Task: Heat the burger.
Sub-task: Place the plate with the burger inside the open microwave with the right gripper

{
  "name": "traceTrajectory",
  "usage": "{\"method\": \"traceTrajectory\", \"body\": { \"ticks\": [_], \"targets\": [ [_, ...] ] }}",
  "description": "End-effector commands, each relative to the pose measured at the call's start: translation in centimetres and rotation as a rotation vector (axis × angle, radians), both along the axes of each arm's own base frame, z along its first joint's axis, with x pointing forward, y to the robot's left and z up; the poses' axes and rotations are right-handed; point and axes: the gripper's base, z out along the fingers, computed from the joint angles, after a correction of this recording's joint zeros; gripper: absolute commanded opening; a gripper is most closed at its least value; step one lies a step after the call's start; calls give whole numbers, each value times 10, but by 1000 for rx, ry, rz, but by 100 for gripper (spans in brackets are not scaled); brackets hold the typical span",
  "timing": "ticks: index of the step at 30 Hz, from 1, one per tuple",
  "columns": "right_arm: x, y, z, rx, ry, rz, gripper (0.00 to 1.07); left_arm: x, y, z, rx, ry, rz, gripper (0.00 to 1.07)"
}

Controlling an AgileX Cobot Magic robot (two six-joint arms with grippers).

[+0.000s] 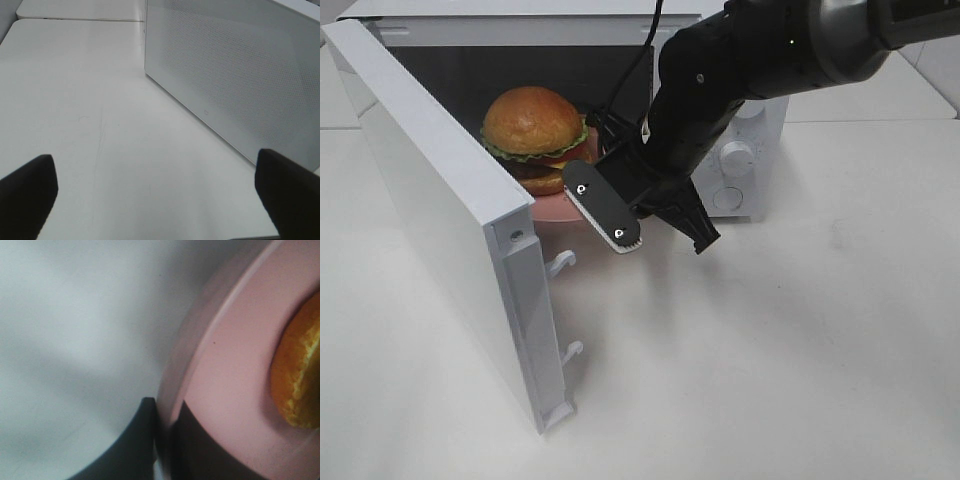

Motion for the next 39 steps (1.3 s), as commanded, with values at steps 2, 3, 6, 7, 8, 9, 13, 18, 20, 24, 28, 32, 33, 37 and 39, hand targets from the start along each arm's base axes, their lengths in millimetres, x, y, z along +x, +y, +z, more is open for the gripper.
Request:
{"method": "traceTrajectory", "body": {
  "ticks": [2, 3, 6, 7, 8, 9, 13, 18, 20, 24, 28, 32, 33, 37, 39],
  "targets": [
    [16, 8, 15, 52, -63, -37, 0, -3, 0, 0, -5, -35, 7, 102],
    [18, 9, 16, 52, -64, -40, 0, -3, 0, 0, -5, -35, 7, 102],
    [26, 14, 17, 58, -76, -56, 0, -3, 0, 0, -5, -35, 7, 102],
    [26, 14, 17, 58, -76, -56, 0, -3, 0, 0, -5, -35, 7, 102],
    [31, 17, 18, 70, -83, -76, 0, -3, 0, 0, -5, -35, 7, 102],
    [36, 19, 17, 67, -85, -90, 0, -3, 0, 0, -5, -35, 7, 102],
    [40, 23, 15, 71, -91, -100, 0, -3, 0, 0, -5, -35, 7, 102],
    [49, 29, 12, 82, -95, -111, 0, -3, 0, 0, -5, -35, 7, 102],
    [53, 32, 11, 86, -94, -123, 0, -3, 0, 0, -5, -35, 7, 102],
    [59, 34, 7, 75, -99, -132, 0, -3, 0, 0, -5, -35, 7, 102],
    [67, 38, 3, 78, -102, -175, 0, -3, 0, 0, -5, -35, 7, 102],
    [75, 43, -2, 79, -114, -181, 2, -3, 0, 0, -5, -35, 7, 102],
    [75, 43, -2, 79, -114, -181, 2, -3, 0, 0, -5, -35, 7, 102],
    [80, 45, -7, 91, -117, -203, 5, -3, 0, 0, -5, -35, 7, 102],
    [82, 46, -10, 93, -117, -205, 8, -3, 0, 0, -5, -35, 7, 102]
  ]
}}
